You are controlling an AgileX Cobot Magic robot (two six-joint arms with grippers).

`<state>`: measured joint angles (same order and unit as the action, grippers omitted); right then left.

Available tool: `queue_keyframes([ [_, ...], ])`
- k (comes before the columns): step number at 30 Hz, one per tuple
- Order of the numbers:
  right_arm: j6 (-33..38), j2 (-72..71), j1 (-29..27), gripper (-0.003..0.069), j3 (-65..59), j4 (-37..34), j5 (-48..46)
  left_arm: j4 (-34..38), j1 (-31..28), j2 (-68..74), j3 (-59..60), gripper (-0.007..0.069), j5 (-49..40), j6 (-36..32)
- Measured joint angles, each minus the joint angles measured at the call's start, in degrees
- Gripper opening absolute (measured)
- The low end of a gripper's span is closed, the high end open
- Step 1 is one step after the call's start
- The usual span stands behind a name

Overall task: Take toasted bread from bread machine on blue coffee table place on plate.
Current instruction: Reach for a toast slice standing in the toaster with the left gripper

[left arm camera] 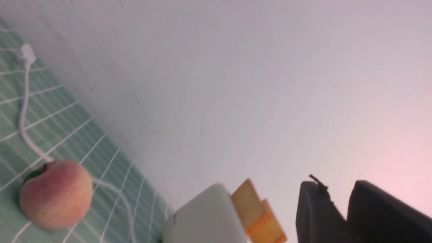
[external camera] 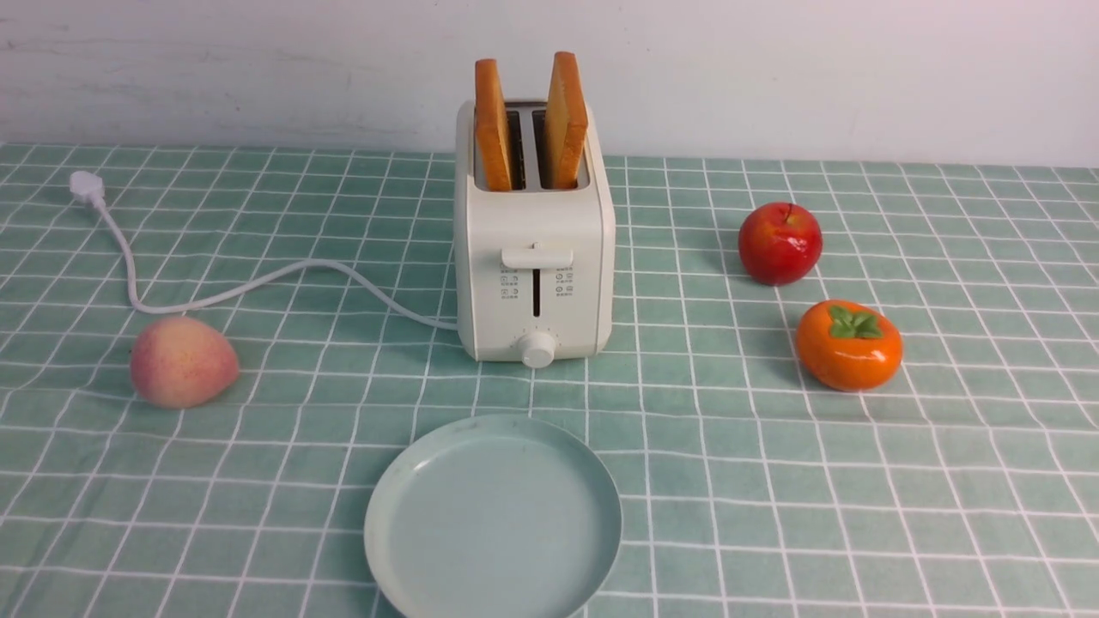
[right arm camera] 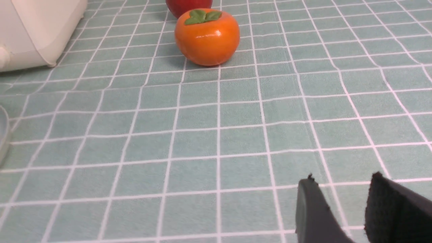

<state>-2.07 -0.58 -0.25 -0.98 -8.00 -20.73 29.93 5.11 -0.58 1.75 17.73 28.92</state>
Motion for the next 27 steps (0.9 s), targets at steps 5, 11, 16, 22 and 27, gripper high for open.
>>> queue_keyframes([
  [5, -2.6, 0.0, 0.5, 0.024, -0.4, -14.4, 7.1, 0.2, 0.0, 0.0, -4.0, 0.0041, -2.1, 3.7],
  [11, -3.5, 0.0, 0.5, 0.024, -0.4, -24.3, 12.9, -6.9, 0.0, 4.6, -24.5, -0.0014, -19.5, 0.5],
  [16, -3.5, 0.0, 0.5, 0.024, -0.4, -25.4, 13.6, -10.7, 0.0, 19.3, -37.6, -0.0014, -44.5, -3.0],
  [22, -3.6, 0.0, 0.5, 0.024, -0.4, -25.8, 17.3, -8.6, 0.0, 46.1, -46.2, -0.0014, -66.6, -14.0],
  [27, -3.9, 0.0, 0.5, 0.0211, -0.4, -26.7, 19.7, -3.6, 0.4, 61.6, -48.4, -0.0014, -66.8, -22.2],
])
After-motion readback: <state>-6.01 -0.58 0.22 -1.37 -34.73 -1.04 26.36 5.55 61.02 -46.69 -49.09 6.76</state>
